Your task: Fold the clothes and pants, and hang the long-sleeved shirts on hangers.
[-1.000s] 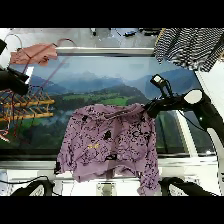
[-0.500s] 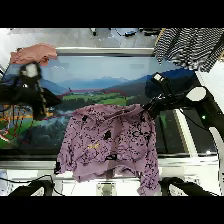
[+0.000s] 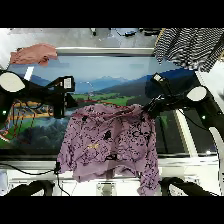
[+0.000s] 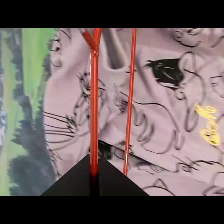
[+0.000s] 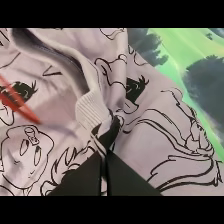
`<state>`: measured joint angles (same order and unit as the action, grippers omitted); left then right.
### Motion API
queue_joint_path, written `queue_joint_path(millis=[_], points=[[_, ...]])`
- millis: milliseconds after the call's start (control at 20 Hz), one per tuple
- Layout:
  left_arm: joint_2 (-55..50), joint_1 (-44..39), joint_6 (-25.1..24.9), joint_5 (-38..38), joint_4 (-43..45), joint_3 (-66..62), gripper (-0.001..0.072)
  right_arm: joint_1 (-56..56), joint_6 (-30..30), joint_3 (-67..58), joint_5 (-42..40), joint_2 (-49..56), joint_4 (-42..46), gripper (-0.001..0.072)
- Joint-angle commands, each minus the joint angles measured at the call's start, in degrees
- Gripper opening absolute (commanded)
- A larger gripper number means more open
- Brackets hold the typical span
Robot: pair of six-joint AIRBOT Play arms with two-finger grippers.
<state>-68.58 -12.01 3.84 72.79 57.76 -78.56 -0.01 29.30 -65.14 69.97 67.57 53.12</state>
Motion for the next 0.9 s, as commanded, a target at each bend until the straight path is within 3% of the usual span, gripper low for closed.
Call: queue_joint_path(millis=[0,850], points=[[-1.60,-0.98,-1.79,-3.72,1.05,0.00,0.0027,0.04,-0.02,-0.04,0.11,-0.02,-0.70,0.0027],[-5.44,-3.21,-1.75,-9.66,2.12,0.04,0.0027,0.04,-0.04,-0.04,1.51,-0.02,-1.07,0.0028]])
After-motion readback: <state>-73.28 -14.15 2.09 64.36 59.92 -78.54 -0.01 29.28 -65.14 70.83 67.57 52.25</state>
